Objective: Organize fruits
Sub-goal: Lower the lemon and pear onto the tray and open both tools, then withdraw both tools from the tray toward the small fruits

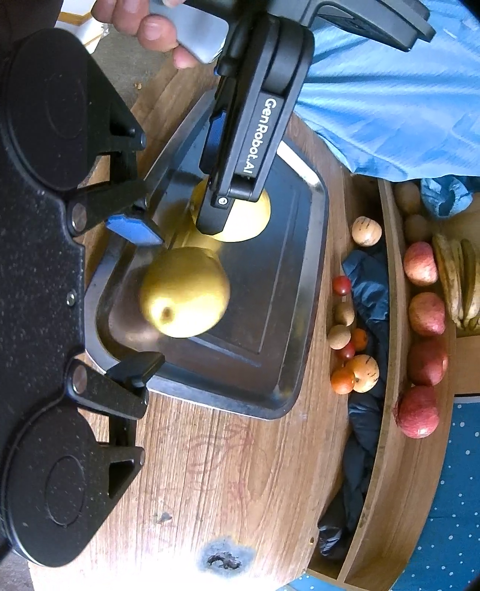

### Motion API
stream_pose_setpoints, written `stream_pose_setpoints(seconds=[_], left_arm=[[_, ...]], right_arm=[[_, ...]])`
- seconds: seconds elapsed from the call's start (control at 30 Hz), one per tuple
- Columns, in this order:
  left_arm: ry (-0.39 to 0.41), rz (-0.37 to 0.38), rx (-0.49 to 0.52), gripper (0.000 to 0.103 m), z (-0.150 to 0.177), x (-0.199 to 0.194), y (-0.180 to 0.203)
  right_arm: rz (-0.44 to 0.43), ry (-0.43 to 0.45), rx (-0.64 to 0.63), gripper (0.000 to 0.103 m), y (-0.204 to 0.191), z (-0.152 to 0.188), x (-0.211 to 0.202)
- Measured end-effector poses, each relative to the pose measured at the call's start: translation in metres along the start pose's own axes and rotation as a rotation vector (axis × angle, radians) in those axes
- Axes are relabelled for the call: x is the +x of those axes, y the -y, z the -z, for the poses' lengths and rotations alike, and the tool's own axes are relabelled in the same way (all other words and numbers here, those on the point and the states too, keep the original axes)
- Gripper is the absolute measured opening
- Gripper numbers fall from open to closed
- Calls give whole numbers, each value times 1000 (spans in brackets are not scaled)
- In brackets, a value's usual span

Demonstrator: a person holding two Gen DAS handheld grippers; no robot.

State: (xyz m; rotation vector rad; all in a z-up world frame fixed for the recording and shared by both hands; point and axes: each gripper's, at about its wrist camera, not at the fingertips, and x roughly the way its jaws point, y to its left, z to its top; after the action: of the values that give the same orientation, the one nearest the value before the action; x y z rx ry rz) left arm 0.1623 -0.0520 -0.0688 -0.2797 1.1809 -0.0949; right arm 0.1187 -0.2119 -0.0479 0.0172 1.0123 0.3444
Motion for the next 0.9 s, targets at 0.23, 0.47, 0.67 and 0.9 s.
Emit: stream_pose_setpoints(seconds=[0.23, 0.47, 0.67, 0.9], left_arm=[[0, -33, 9, 81, 9, -13, -8], [11, -36, 36, 90, 22, -36, -19], [-18, -92, 62, 100, 31, -44, -25], [-81, -219, 70, 102, 35, -45, -35]], right_arm=[[-4, 37, 1, 82, -1, 2, -14], [14, 24, -14, 94, -6, 6, -27], [19, -1, -17, 102, -9, 10, -33], [27, -18, -16, 102, -14, 14, -34]])
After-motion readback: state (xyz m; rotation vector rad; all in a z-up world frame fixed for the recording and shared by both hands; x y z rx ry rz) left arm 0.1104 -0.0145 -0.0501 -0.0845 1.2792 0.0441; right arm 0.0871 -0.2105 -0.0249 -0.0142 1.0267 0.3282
